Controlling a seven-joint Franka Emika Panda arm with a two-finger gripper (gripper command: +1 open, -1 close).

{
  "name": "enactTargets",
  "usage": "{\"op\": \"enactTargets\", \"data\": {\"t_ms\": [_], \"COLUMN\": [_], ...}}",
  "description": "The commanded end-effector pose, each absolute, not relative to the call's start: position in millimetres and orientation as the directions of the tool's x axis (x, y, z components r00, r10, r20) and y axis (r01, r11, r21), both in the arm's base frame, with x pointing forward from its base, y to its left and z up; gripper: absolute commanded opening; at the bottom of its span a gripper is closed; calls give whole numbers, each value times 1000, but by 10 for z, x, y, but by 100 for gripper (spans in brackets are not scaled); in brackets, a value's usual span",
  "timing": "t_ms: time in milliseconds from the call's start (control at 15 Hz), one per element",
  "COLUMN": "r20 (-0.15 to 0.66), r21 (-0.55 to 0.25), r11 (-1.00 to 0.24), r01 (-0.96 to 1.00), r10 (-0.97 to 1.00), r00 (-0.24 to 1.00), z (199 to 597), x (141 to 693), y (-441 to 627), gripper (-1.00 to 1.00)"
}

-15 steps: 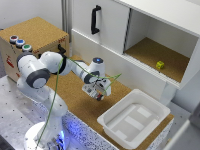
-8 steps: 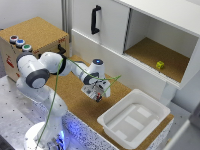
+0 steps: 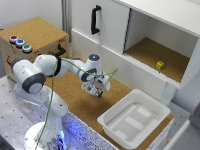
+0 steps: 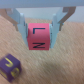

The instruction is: Put the pink object on top of the drawer

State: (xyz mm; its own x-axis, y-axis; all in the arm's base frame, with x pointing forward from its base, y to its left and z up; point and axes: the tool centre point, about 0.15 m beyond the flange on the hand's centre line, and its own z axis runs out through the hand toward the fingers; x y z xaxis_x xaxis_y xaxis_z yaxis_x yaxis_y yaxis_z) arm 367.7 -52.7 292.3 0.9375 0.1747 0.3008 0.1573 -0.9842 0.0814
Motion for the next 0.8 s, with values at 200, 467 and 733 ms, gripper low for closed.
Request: {"op": "enactTargets", "data": {"t_ms": [200, 467, 733], "r20": [204, 174, 160], "r21": [128, 114, 50], "r11": [-894, -800, -640], "r01": [429, 589, 767], "r10": [447, 600, 763], "r00": [871, 781, 626], "z": [3954, 4347, 4685], "x": [3793, 3843, 3854], "y": [971, 1822, 2805], "gripper": [-100, -100, -100]}}
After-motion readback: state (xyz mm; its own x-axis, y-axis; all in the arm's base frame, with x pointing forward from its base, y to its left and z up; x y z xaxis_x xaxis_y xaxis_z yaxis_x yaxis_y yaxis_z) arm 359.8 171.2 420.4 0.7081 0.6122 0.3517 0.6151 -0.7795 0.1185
